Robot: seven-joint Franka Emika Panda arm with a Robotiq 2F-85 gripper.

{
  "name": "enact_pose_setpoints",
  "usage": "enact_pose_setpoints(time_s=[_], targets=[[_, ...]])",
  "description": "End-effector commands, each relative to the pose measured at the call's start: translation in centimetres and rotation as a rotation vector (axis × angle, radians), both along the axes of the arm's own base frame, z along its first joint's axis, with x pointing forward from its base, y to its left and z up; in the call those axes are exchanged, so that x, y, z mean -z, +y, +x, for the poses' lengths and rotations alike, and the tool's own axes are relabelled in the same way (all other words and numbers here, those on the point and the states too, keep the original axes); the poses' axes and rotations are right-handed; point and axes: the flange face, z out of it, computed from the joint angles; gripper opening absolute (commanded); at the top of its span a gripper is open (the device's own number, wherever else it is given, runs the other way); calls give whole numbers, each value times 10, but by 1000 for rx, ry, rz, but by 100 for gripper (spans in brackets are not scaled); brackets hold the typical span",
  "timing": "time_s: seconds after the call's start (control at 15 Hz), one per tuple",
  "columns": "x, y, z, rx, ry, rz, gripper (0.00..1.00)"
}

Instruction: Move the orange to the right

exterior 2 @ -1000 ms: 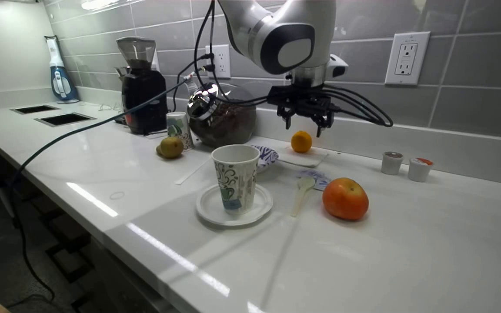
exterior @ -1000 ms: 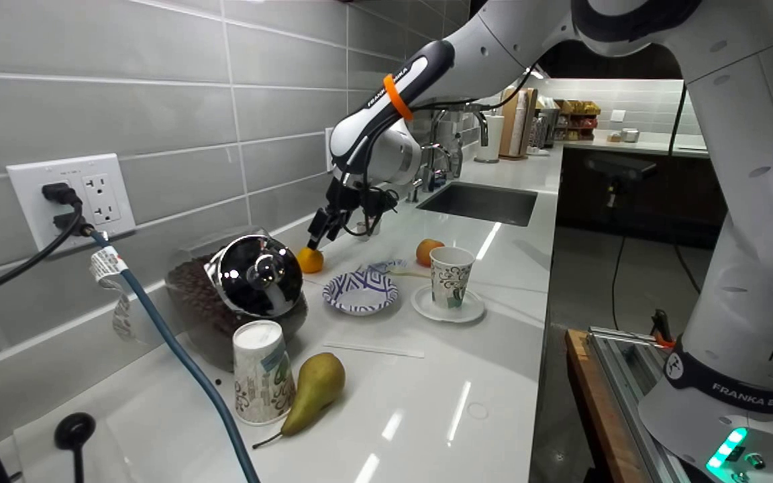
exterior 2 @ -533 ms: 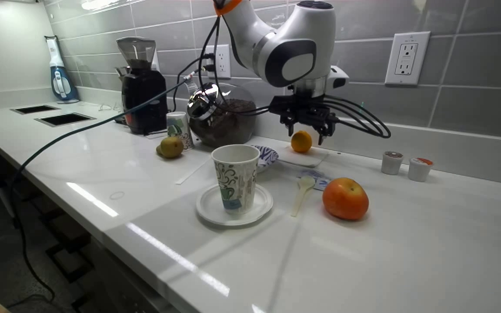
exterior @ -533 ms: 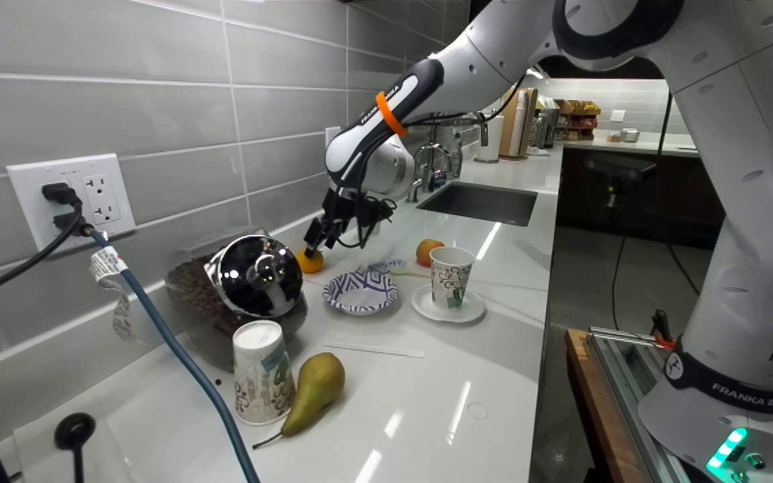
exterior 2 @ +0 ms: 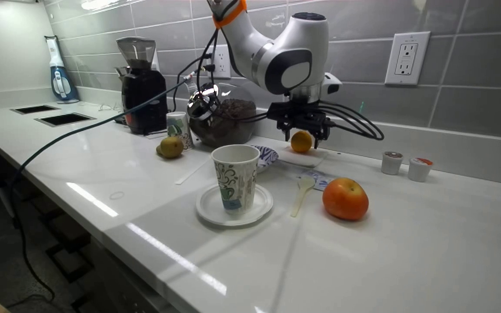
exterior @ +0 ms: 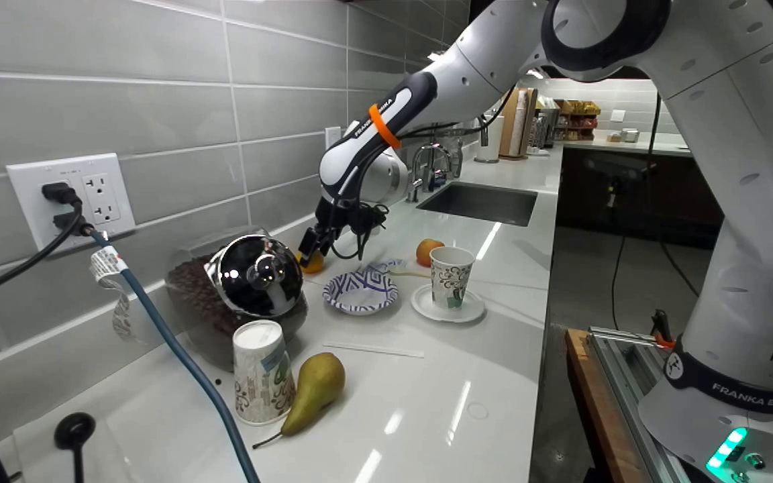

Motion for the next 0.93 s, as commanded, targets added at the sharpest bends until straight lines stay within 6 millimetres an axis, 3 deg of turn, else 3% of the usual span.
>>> enact_pose_setpoints(time_s=[0.0, 0.07, 0.47, 0.87], targets=[[4, 6, 12, -8, -7, -27, 85], [5, 7, 13, -13, -7, -34, 78], [6, 10, 16, -36, -15, -64, 76], [5, 11, 17, -46, -16, -73, 63]])
